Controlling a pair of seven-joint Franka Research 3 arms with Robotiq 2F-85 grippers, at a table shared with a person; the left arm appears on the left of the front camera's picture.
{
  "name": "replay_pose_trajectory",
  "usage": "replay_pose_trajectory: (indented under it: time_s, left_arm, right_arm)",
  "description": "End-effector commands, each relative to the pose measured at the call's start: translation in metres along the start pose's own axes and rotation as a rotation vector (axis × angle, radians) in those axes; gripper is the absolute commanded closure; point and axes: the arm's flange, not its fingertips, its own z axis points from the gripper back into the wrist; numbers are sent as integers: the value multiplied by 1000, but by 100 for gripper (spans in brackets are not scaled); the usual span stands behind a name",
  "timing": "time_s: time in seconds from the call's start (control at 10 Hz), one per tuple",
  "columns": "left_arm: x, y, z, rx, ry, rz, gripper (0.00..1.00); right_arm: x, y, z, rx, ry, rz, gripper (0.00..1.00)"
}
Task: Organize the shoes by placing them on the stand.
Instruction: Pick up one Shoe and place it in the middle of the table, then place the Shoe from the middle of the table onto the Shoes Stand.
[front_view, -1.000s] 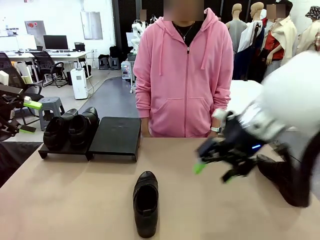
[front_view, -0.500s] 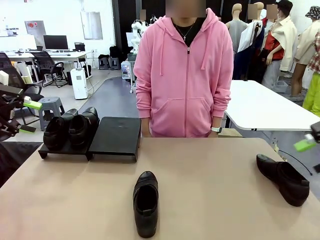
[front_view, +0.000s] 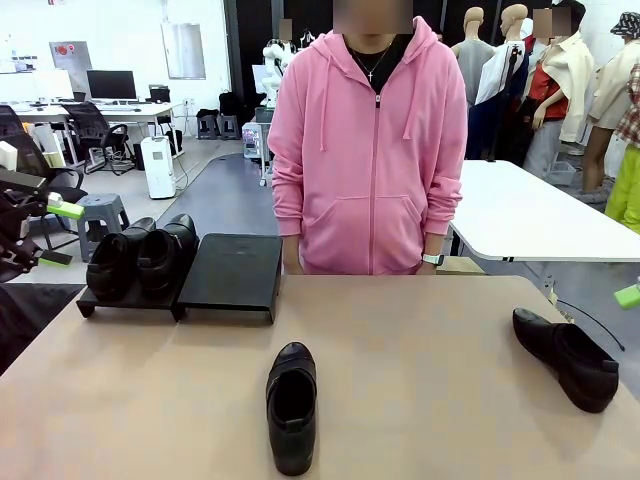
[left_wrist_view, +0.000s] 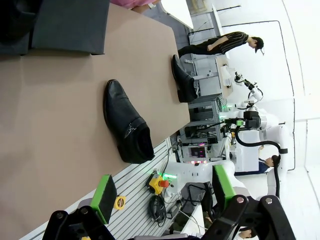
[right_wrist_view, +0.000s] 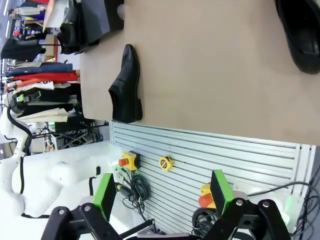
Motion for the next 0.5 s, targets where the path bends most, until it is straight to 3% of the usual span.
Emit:
replay_pose_trajectory:
  time_s: [0.0,0.4]
  left_arm:
    - [-2,0,2,-5,7,-16,0]
    - [-2,0,2,-5,7,-16,0]
  right_arm:
    - [-3,7,3,8,-1,5,0]
    - [-3,7,3,8,-1,5,0]
